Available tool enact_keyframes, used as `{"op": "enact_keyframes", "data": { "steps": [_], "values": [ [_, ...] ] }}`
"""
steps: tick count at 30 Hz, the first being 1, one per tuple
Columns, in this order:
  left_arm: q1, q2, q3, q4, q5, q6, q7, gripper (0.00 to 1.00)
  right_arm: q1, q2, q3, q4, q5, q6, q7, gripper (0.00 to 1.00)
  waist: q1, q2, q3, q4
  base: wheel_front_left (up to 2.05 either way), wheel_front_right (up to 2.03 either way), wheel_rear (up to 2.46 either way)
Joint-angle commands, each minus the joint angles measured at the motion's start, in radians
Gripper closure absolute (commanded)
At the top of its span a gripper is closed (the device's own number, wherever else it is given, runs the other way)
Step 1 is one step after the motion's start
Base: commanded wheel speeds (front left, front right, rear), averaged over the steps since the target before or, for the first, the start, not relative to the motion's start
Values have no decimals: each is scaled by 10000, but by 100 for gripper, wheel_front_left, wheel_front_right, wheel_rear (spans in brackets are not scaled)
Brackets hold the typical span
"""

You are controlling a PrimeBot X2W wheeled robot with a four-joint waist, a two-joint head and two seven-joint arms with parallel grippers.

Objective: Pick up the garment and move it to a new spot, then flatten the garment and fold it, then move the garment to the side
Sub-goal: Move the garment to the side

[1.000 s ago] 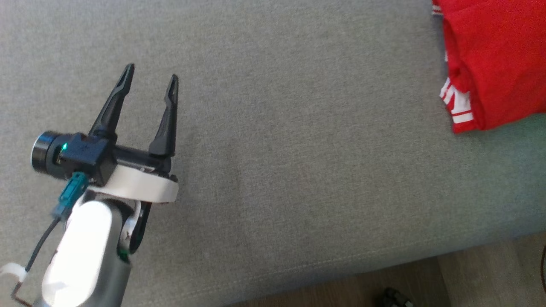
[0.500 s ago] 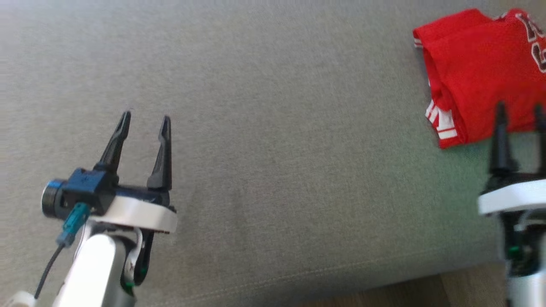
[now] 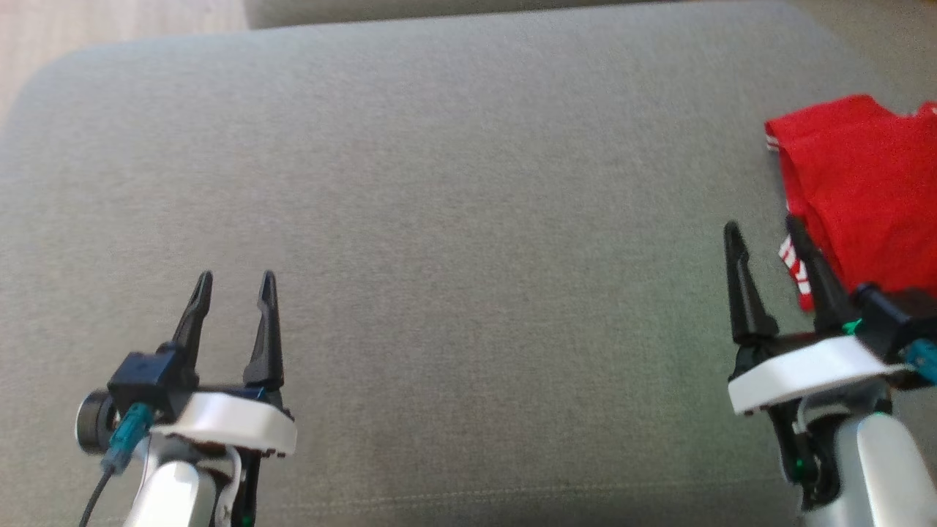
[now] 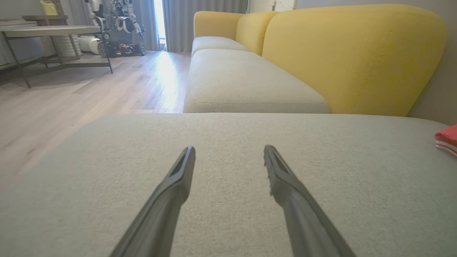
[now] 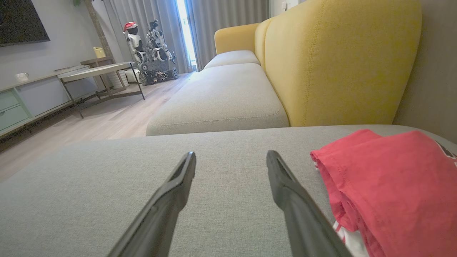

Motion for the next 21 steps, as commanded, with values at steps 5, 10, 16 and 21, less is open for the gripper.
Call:
{"op": "enact_keyframes", "data": {
  "steps": [5,10,16,21],
  "values": [
    [72,117,452,-119,-134,41,-132,0,279,8,380,-426,-301,33,123,0,0,0,-625,390,0,0,0],
    [345,166,431,26,-153,44,-150,0,645,-28,436,-550,-367,33,259,0,0,0,-943,373,0,0,0],
    [484,210,329,112,-160,22,-143,0,906,-48,353,-628,-410,33,317,0,0,0,-1117,318,0,0,0],
    [603,227,213,223,-167,6,-105,0,1071,-42,311,-613,-450,33,307,0,0,0,-1358,298,0,0,0]
  ]
}}
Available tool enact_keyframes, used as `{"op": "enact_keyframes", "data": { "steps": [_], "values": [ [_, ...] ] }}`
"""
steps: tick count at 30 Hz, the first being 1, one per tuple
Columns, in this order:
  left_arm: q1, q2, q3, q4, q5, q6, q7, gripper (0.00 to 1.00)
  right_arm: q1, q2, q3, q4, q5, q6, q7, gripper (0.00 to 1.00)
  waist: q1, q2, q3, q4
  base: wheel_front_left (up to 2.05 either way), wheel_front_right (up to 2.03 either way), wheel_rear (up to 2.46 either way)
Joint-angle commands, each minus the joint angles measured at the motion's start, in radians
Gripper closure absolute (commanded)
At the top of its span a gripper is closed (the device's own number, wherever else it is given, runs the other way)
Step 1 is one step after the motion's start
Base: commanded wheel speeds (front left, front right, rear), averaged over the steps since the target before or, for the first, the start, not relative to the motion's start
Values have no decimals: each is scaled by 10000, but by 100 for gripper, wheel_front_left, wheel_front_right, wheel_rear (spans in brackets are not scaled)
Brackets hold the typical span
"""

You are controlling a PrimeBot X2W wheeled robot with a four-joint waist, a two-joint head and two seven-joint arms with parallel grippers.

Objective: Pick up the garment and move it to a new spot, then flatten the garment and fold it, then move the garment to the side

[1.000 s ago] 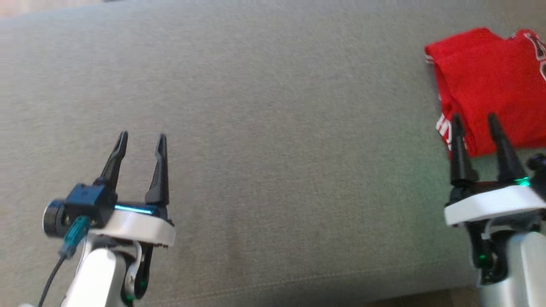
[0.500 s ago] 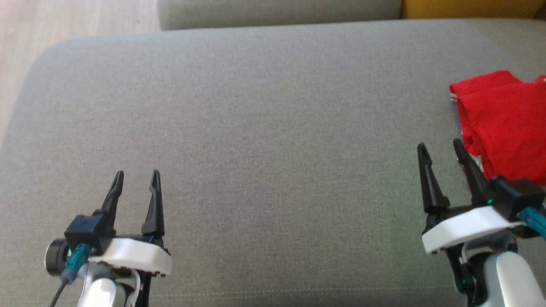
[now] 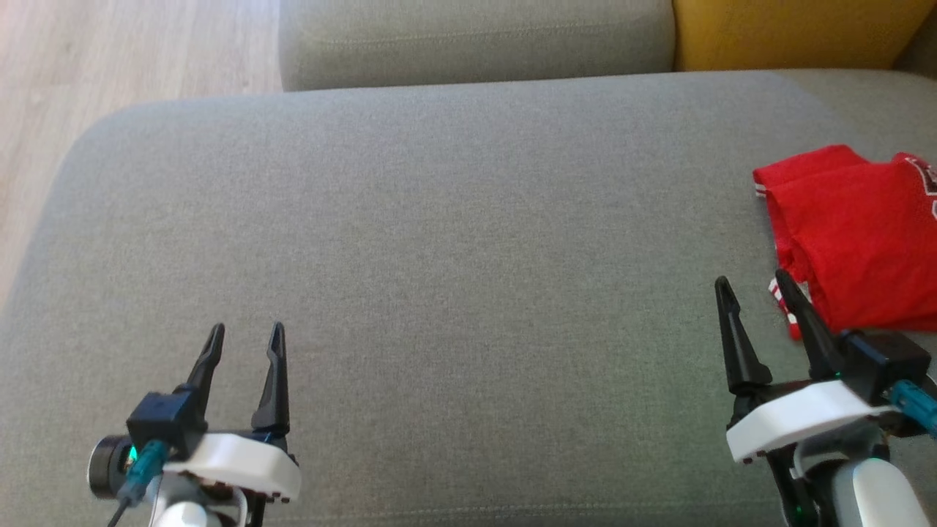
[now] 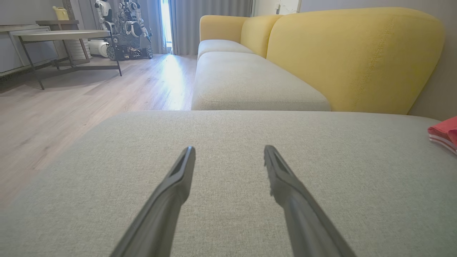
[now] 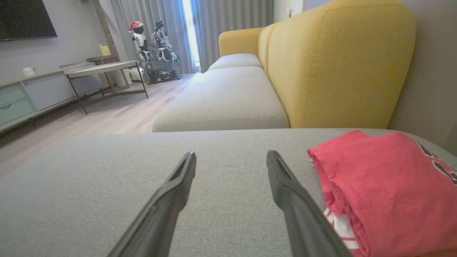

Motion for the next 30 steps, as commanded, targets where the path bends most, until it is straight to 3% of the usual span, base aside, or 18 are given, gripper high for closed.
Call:
{"op": "enact_keyframes", "data": {
  "steps": [1,30],
  "values": [
    [-178,202,328,-245,-98,14,-30,0,-56,-45,194,-365,-80,33,26,0,0,-1,-114,-3,0,0,0],
    [-45,407,131,-223,-210,121,47,0,138,-63,119,-354,-183,33,48,0,0,-1,-359,3,0,0,0]
  ]
}}
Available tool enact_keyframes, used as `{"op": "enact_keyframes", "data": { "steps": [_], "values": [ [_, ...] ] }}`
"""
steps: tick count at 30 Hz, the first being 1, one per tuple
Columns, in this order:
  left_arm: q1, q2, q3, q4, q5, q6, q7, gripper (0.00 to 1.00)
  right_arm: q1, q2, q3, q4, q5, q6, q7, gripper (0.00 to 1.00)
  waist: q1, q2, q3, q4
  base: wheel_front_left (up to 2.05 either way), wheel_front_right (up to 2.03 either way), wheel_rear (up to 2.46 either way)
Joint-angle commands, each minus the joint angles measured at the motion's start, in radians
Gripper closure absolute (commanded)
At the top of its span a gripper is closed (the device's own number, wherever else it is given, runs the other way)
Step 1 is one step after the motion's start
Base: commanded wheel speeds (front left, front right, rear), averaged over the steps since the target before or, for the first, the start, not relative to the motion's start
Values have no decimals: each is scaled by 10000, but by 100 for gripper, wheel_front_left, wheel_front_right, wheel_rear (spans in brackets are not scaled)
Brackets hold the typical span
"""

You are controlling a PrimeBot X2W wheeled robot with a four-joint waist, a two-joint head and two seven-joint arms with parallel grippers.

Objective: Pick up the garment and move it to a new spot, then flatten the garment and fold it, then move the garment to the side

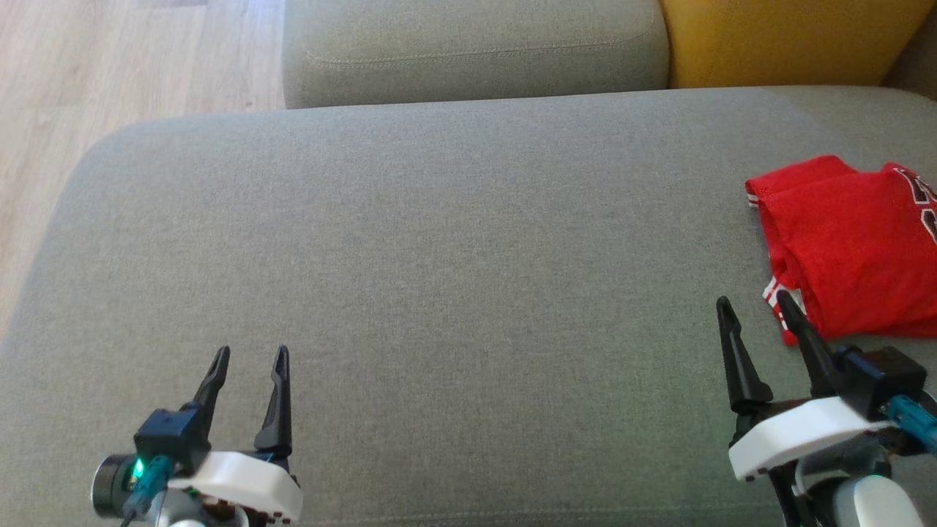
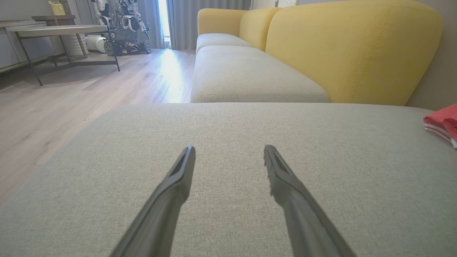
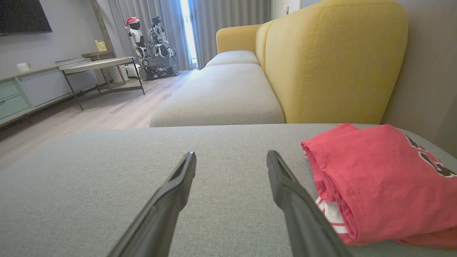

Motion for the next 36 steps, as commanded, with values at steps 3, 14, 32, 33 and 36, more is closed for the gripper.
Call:
{"op": "enact_keyframes", "data": {
  "steps": [3,14,32,33,36],
  "values": [
    [-417,223,369,-275,-53,56,-30,0,-292,-73,198,-324,-97,33,-55,0,0,0,-8,-7,0,0,0],
    [-439,273,285,-293,-72,99,-45,0,-265,-57,233,-269,-48,33,-43,0,0,0,-14,-42,0,0,0],
    [-92,-201,223,456,-1372,-220,318,100,-128,-30,-21,732,1534,3,-30,100,0,0,-6,-33,0,0,0],
    [-107,-211,251,465,-1480,-242,343,100,-145,-32,-27,753,1654,4,-30,100,0,0,-6,-33,0,0,0],
    [-152,-240,335,489,-1802,-307,419,100,-191,-39,-46,814,2012,4,-32,100,0,0,-5,-33,0,0,0]
  ]
}}
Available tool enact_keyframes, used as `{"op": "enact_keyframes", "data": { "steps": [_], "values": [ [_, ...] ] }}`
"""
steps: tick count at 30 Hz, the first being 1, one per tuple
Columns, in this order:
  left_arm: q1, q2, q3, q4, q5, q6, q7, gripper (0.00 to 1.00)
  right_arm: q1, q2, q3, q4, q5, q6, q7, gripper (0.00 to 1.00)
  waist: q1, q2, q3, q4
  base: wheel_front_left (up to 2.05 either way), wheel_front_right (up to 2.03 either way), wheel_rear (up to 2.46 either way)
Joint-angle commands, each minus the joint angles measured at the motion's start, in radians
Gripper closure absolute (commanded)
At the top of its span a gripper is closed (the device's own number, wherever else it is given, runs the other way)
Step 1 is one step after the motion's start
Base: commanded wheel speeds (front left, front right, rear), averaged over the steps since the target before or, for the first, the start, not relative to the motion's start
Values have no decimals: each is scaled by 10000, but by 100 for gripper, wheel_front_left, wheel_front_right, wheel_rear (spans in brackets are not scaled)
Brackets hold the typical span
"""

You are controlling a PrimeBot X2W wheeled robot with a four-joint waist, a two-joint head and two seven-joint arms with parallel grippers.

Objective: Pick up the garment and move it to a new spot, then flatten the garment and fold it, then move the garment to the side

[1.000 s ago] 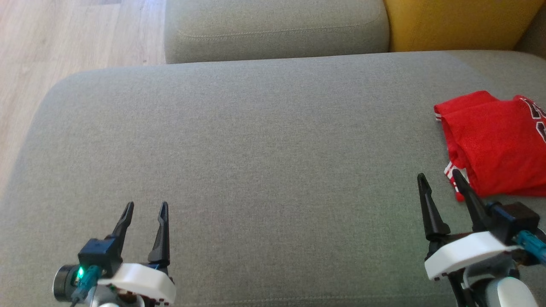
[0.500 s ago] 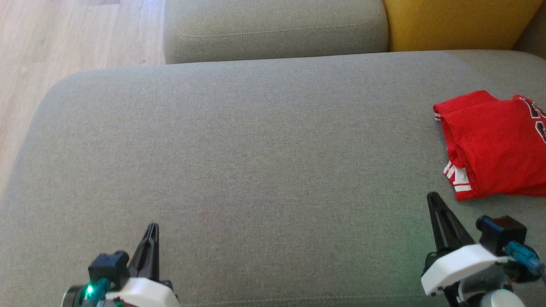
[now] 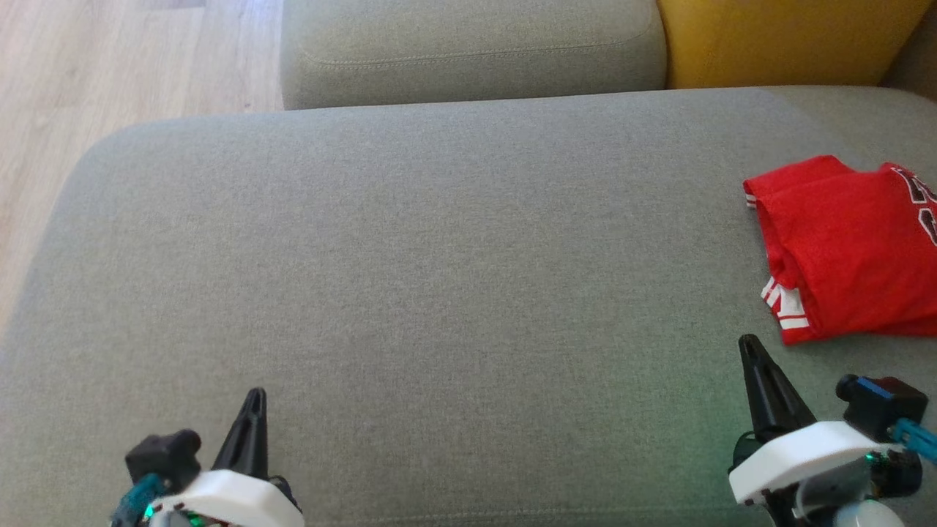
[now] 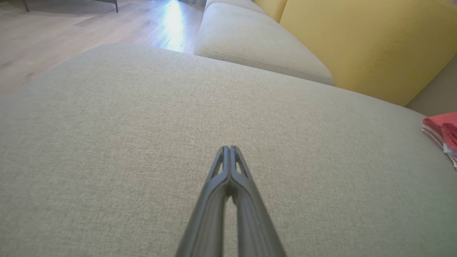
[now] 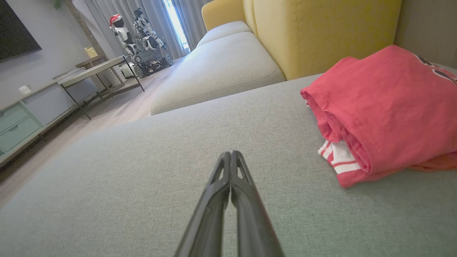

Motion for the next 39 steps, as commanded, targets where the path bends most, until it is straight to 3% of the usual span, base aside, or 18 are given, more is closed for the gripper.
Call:
{"op": "enact_keyframes", "data": {
  "steps": [1,39],
  "values": [
    [-531,70,262,-272,-253,-58,49,100,-510,-44,-51,-251,311,7,-23,100,0,0,1,1,0,0,0],
    [-1048,-341,1359,-81,-4209,-852,1025,100,-1064,-61,-358,481,4697,16,17,100,0,0,18,6,0,0,0]
  ]
}}
